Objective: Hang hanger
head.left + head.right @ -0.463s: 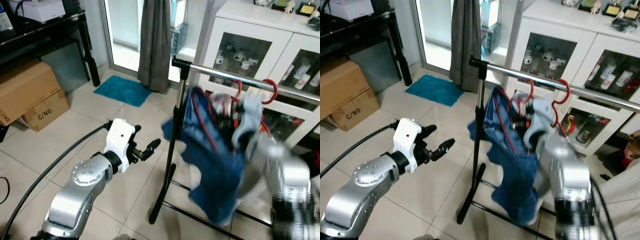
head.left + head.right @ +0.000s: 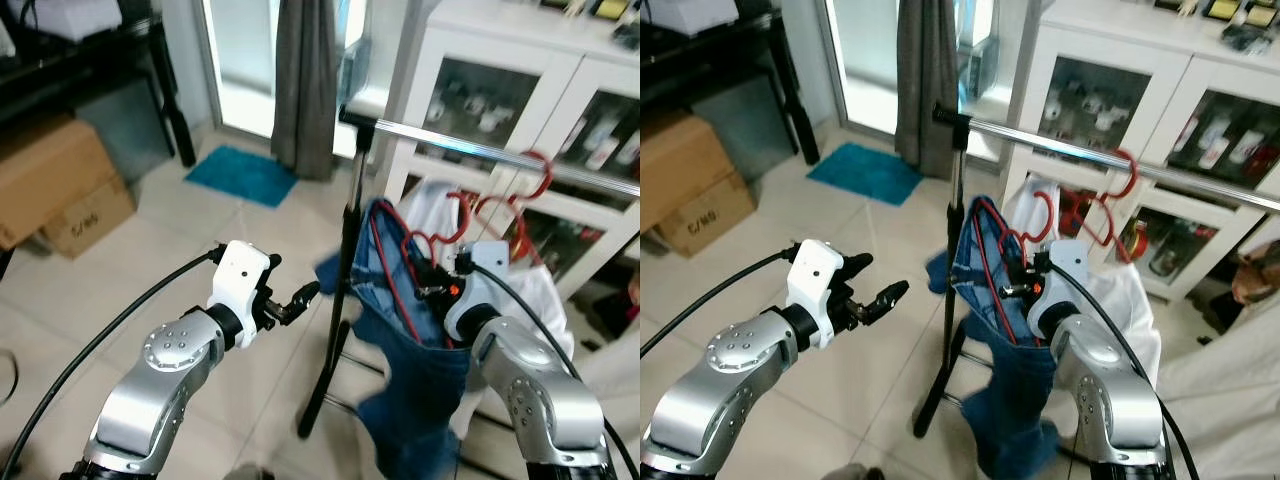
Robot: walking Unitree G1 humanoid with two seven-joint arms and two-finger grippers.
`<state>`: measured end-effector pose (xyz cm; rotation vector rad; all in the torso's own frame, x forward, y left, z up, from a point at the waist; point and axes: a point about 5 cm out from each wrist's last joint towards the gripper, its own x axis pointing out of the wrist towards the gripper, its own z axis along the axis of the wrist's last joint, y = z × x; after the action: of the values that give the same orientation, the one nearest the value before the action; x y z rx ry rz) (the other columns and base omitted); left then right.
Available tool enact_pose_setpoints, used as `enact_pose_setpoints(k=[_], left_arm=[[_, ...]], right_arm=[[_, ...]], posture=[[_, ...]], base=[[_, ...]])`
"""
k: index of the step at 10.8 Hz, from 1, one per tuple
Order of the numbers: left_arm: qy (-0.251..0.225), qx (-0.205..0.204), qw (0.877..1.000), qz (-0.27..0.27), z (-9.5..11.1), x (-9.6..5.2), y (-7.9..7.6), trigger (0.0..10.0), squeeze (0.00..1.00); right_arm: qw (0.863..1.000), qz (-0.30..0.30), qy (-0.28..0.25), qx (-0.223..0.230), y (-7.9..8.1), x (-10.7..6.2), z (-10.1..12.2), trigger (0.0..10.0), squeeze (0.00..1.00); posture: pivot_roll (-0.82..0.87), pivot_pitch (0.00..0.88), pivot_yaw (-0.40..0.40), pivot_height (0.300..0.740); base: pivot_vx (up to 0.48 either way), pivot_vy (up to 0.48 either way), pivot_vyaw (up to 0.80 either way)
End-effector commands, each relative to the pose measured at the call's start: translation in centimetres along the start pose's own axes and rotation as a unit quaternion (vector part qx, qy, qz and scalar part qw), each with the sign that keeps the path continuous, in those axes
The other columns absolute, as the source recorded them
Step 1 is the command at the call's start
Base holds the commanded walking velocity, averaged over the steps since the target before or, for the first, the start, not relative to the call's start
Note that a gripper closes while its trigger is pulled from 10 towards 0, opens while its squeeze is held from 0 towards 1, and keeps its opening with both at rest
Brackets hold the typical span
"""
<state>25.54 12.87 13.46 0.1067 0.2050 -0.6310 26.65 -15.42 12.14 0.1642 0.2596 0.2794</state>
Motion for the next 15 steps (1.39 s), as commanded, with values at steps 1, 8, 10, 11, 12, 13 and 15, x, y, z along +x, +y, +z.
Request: enact_pose_setpoints(k=[1, 8, 10, 11, 12, 13, 15], left_arm=[[0.001, 0.004, 1.0, 0.003, 0.0, 0.0, 0.2, 10.0, 0.0], [0.01, 0.01, 0.999, 0.03, 0.4, 1.0, 1.6, 10.0, 1.0], [-0.007, 0.019, 0.999, 0.049, 1.6, 2.7, 2.4, 10.0, 1.0], [-0.01, 0.016, 0.999, 0.047, 1.7, 3.2, 2.6, 10.0, 1.0], [-0.022, 0.005, 0.999, 0.04, 2.3, 3.9, 2.7, 10.0, 0.23], [-0.023, -0.015, 0.998, 0.049, 2.1, 4.4, 2.9, 0.0, 0.0], [-0.029, -0.025, 0.998, 0.044, 1.9, 4.5, 2.4, 0.0, 0.0]], right_arm=[[1.0, 0.001, -0.018, -0.008, 0.2, -0.3, 0.6, 0.0, 0.0], [0.985, 0.161, -0.043, -0.039, 3.1, -0.3, 3.0, 0.0, 0.0], [0.974, 0.216, -0.056, -0.046, 3.8, -0.7, 4.1, 0.0, 0.0], [0.971, 0.225, -0.058, -0.051, 3.9, -0.7, 4.3, 0.0, 0.0], [0.968, 0.238, -0.06, -0.053, 4.1, -0.8, 4.7, 0.0, 0.0], [0.963, 0.257, -0.056, -0.059, 4.2, -1.0, 4.7, 0.0, 0.0], [0.963, 0.257, -0.058, -0.059, 4.0, -1.2, 4.8, 0.0, 0.0]], posture=[[-0.07, 0.0, -0.018, 0.74], [-0.05, 0.0, -0.044, 0.74], [-0.06, 0.0, -0.017, 0.74], [-0.06, 0.0, -0.018, 0.74], [-0.06, 0.0, -0.028, 0.74], [-0.07, 0.0, -0.023, 0.74], [-0.07, 0.0, -0.013, 0.74]], base=[[-0.281, 0.0, 0.0], [-0.118, 0.0, 0.0], [0.0, 0.0, 0.0], [0.0, 0.0, 0.0], [0.0, 0.0, 0.0], [0.0, 0.0, 0.0], [0.0, 0.0, 0.0]])
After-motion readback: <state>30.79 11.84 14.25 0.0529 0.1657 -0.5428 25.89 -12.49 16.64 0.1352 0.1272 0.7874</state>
